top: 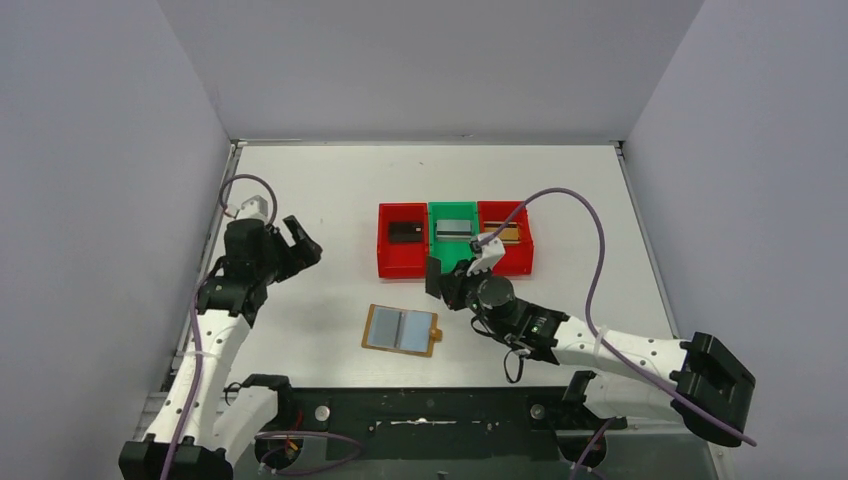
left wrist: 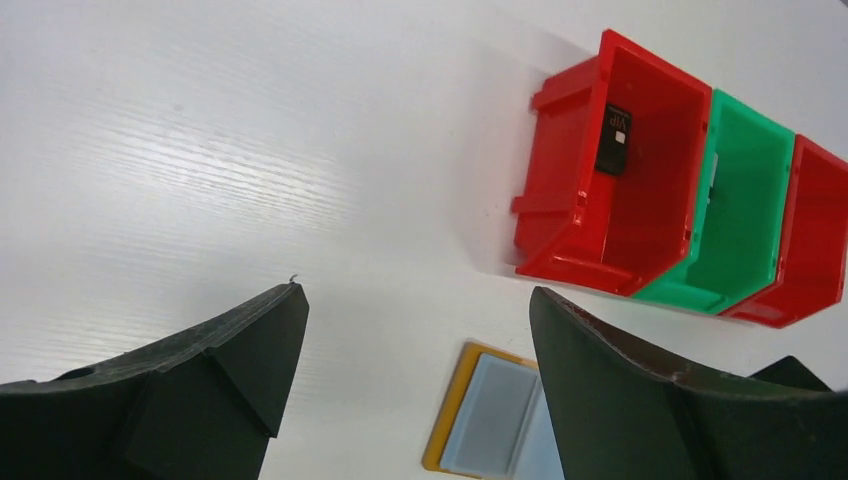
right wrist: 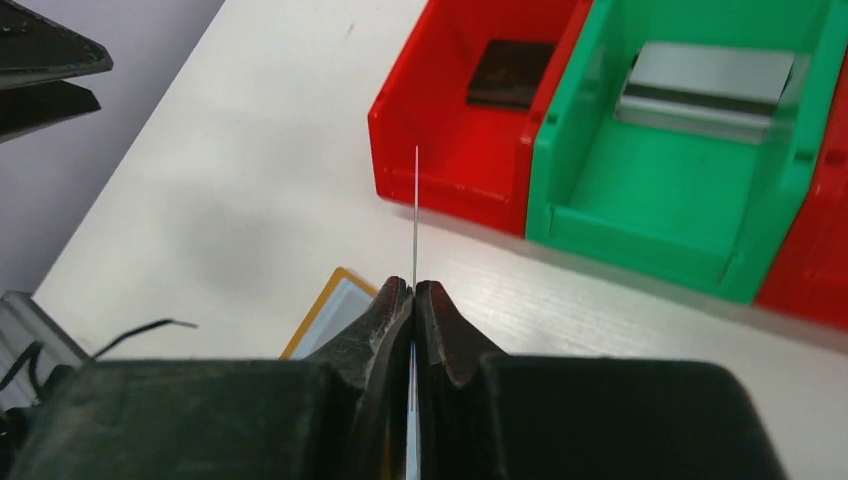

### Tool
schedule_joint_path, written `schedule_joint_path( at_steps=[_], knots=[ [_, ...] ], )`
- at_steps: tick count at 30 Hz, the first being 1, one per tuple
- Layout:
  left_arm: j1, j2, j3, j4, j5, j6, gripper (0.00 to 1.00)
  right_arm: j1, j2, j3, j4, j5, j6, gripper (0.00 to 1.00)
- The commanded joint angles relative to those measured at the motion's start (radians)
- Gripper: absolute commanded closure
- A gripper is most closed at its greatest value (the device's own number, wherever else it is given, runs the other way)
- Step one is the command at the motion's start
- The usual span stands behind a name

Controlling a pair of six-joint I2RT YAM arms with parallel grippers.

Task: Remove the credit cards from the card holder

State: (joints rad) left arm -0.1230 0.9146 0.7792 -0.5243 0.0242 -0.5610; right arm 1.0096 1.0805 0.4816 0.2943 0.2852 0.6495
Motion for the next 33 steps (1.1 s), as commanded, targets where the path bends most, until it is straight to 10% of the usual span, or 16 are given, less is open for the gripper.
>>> schedule_joint_path(
  at_steps=[1, 20, 33],
  knots=[
    [0.064, -0.084, -0.012, 0.038, 0.018, 0.082, 0.17, 0.008, 0.063, 0.161, -0.014, 0.053, -0.302, 1.0],
    [0.184, -0.125, -0.089, 0.122, -0.009, 0.067, 0.09, -0.019, 0.529, 0.68, -0.313, -0.005, -1.03, 1.0],
    [0.199, -0.154, -0.101, 0.123, 0.004, 0.066, 0.09, -0.027, 0.754, 0.859, -0.373, 0.048, -1.204, 1.0]
  ],
)
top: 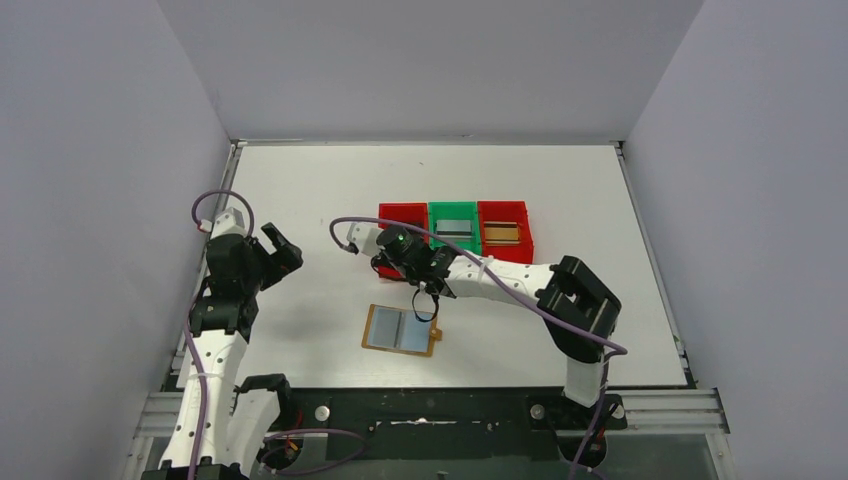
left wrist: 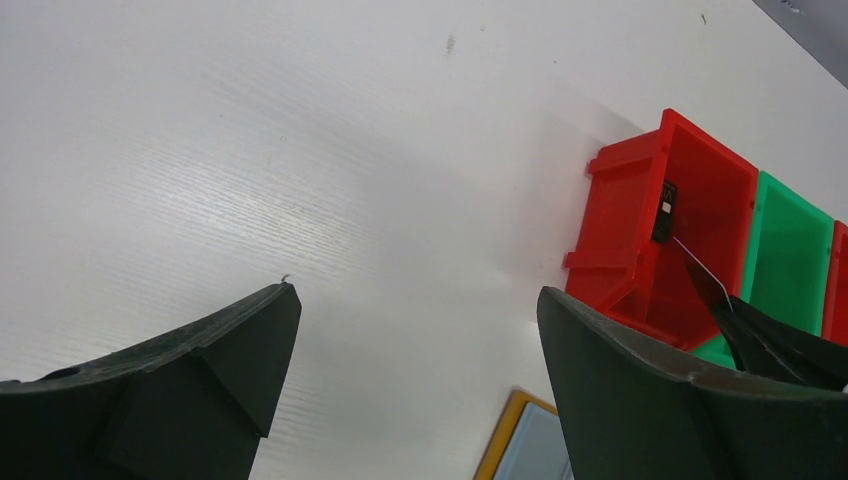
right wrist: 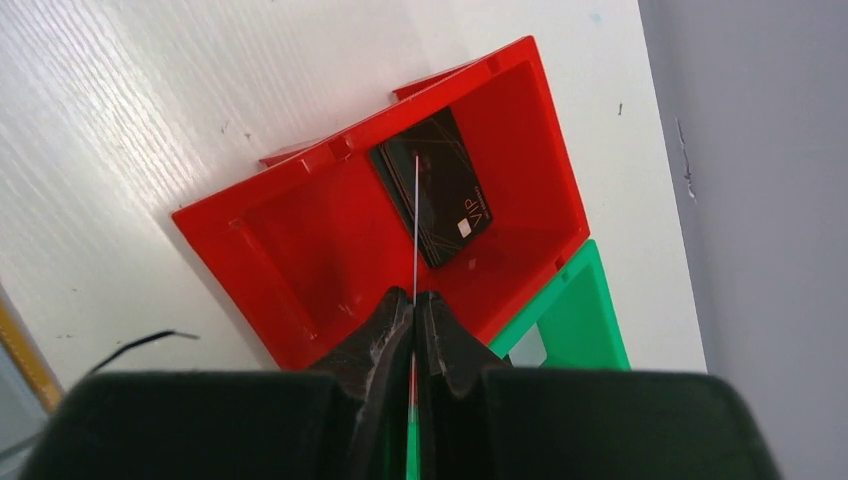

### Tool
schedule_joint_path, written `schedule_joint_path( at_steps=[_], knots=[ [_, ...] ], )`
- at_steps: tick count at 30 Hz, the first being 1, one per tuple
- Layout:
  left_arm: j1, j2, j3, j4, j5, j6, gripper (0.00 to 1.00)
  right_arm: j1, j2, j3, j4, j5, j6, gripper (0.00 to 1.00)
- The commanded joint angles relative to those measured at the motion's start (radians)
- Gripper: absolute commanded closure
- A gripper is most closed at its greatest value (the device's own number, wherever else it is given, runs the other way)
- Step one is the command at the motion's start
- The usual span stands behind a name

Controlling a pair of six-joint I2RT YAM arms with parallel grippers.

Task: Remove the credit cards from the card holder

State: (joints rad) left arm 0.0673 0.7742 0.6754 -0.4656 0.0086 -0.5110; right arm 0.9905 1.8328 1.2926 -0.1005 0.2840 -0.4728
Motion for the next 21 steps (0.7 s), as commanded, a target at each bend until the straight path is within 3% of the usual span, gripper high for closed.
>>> schedule_joint_path(
  at_steps=[1, 8, 21],
  knots=[
    [0.01, -0.012, 0.001, 0.067, 0.022, 0.016, 0.09, -0.009, 0.003, 0.042, 0.038, 0.048, -0.096, 1.0],
    [0.019, -0.013, -0.003, 0.067, 0.03, 0.016, 0.09, -0.044, 0.024, 0.03, 0.098, 0.004, -0.199, 1.0],
    [0.026, -0.018, -0.007, 0.067, 0.041, 0.016, 0.09, -0.103, 0.086, 0.117, 0.004, -0.143, -0.283, 1.0]
  ],
)
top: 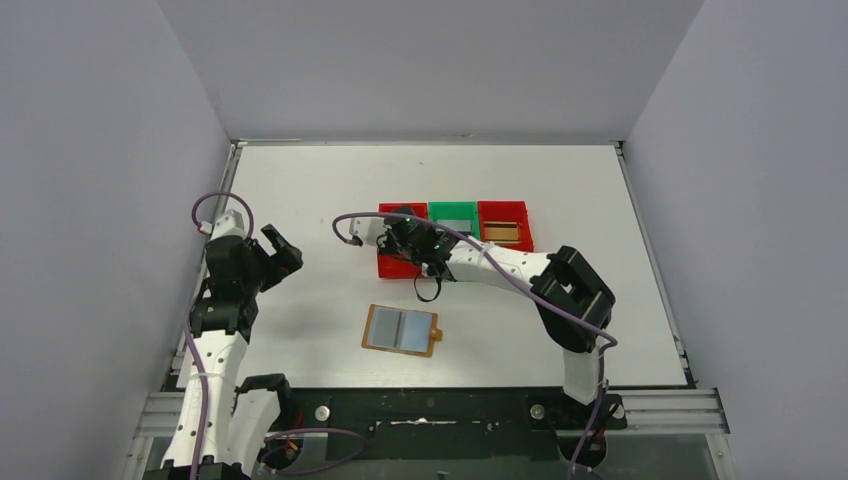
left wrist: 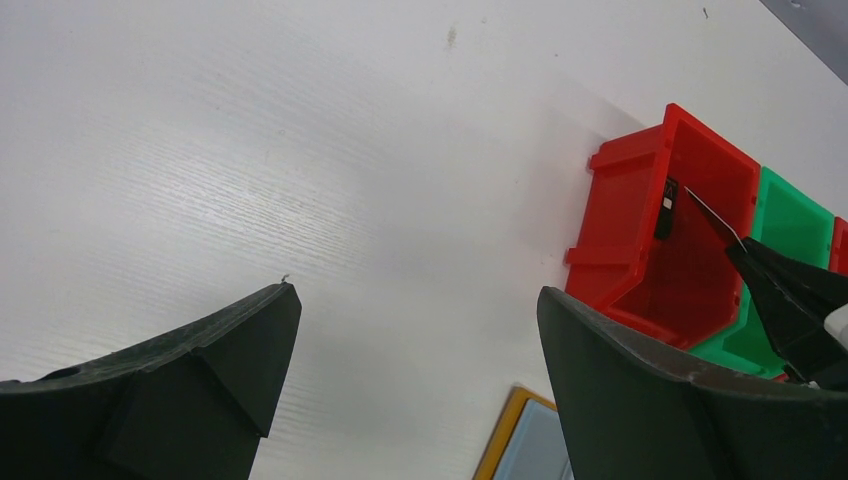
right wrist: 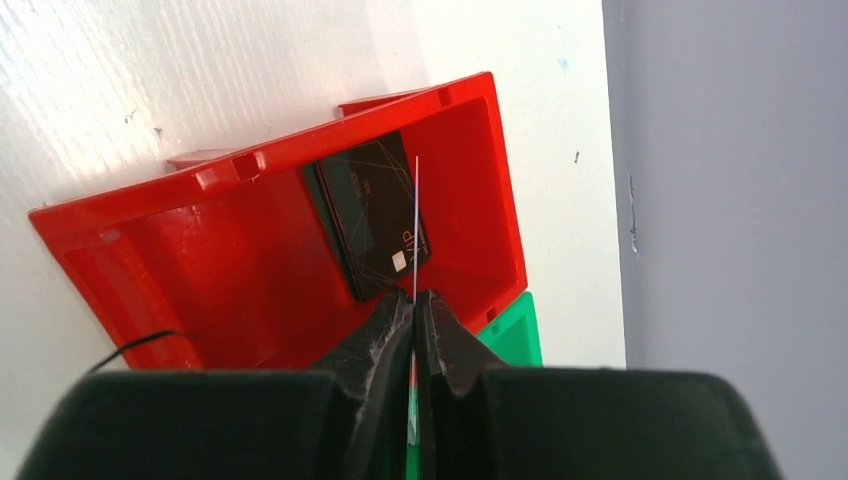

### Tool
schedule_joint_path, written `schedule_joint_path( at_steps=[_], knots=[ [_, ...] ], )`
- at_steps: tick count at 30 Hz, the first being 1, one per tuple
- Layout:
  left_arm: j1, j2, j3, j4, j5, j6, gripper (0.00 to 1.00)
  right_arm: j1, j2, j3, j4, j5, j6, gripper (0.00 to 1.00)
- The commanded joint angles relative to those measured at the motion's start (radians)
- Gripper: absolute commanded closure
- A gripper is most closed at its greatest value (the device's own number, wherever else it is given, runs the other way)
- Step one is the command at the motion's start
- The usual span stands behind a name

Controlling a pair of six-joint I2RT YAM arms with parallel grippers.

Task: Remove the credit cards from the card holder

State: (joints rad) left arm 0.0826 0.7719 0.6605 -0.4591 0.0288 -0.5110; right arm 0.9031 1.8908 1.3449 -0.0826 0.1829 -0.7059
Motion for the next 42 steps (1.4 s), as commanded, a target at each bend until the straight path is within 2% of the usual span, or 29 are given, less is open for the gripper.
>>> schedule_joint_path(
  at_steps=[1, 14, 32, 36, 38, 40, 42],
  knots=[
    [0.011, -0.016, 0.008, 0.059, 0.022, 0.016, 0.09, -0.021, 0.039, 0.082, -0.023, -0.046, -0.063, 1.0],
    [0.012, -0.006, 0.008, 0.06, 0.046, 0.02, 0.09, -0.057, 0.2, 0.248, -0.097, -0.016, -0.131, 0.97],
    [0.017, -0.005, 0.008, 0.061, 0.051, 0.023, 0.09, -0.082, 0.28, 0.282, -0.121, -0.05, -0.188, 0.91],
    [0.02, -0.004, 0.006, 0.063, 0.056, 0.024, 0.09, -0.09, 0.284, 0.286, -0.143, -0.062, -0.168, 0.86],
    [0.02, -0.004, 0.005, 0.063, 0.059, 0.025, 0.09, -0.094, 0.285, 0.293, -0.162, -0.079, -0.149, 0.82],
    [0.02, -0.003, 0.004, 0.063, 0.063, 0.025, 0.09, -0.1, 0.279, 0.294, -0.172, -0.091, -0.138, 0.72],
    [0.02, -0.002, 0.004, 0.064, 0.067, 0.025, 0.09, -0.104, 0.274, 0.294, -0.175, -0.097, -0.133, 0.69]
  ],
)
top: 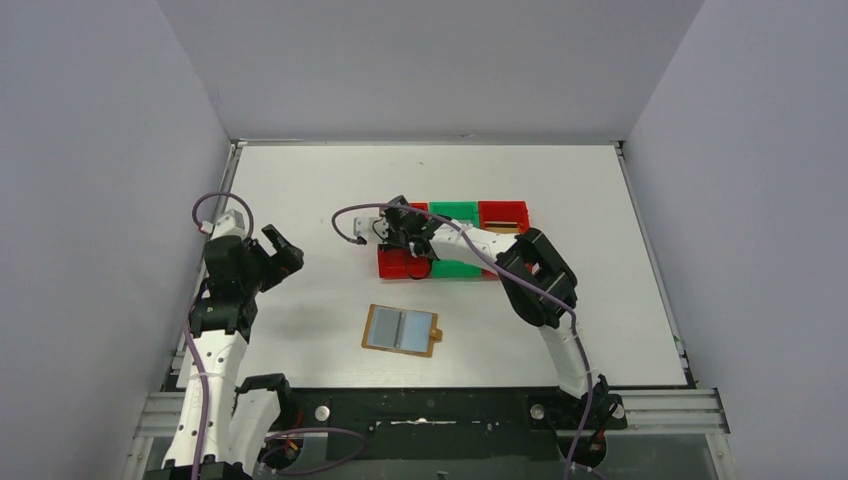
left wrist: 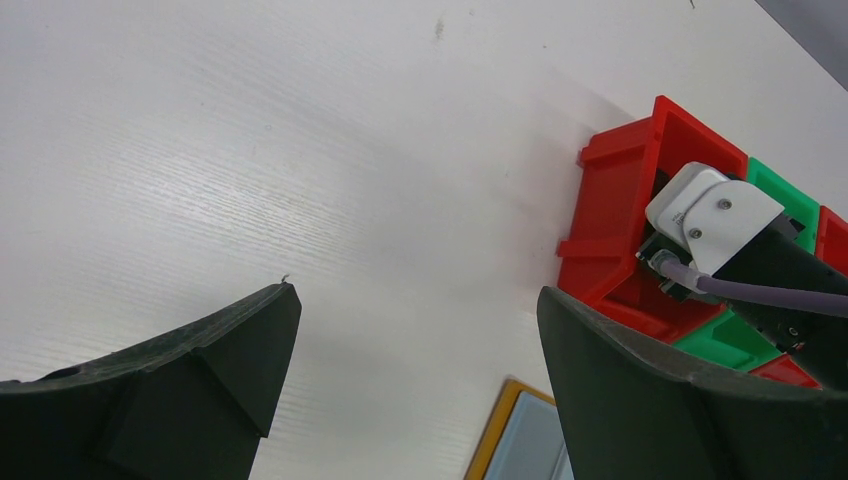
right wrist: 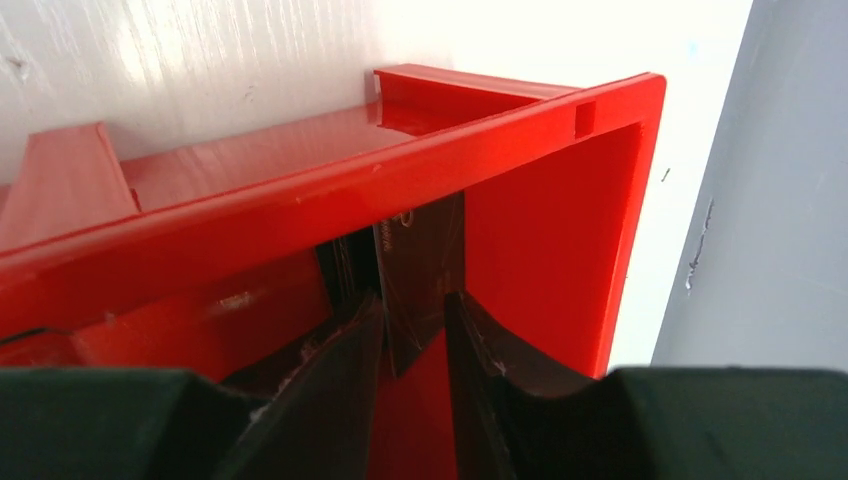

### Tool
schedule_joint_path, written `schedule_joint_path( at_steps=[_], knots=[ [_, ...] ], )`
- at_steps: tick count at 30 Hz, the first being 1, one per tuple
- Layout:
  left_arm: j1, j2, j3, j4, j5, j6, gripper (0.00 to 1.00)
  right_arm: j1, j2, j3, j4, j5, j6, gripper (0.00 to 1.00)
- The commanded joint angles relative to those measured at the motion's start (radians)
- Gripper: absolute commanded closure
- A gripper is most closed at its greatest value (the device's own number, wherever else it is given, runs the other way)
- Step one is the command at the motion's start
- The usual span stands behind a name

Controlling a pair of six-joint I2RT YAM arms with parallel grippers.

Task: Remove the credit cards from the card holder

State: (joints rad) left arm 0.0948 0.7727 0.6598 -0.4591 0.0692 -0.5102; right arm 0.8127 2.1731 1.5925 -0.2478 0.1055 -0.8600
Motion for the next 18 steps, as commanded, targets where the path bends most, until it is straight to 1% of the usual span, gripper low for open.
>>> schedule_joint_path(
  at_steps=[1, 6, 10, 14, 18],
  knots=[
    [0.008, -0.003, 0.003, 0.065, 0.028, 0.024, 0.09, -0.014, -0.01, 0.046, -0.009, -0.02, 0.022, 0.68],
    [0.008, 0.0, 0.001, 0.066, 0.034, 0.025, 0.09, -0.022, -0.013, 0.045, 0.007, -0.012, 0.031, 0.67],
    [0.008, 0.004, 0.001, 0.066, 0.039, 0.025, 0.09, -0.023, -0.009, 0.044, 0.017, -0.003, 0.037, 0.64],
    [0.008, 0.009, 0.001, 0.066, 0.045, 0.025, 0.09, -0.024, -0.013, 0.043, 0.015, -0.012, 0.051, 0.59],
    [0.008, 0.013, 0.001, 0.068, 0.047, 0.026, 0.09, -0.024, -0.032, 0.04, 0.016, -0.027, 0.073, 0.58]
  ],
)
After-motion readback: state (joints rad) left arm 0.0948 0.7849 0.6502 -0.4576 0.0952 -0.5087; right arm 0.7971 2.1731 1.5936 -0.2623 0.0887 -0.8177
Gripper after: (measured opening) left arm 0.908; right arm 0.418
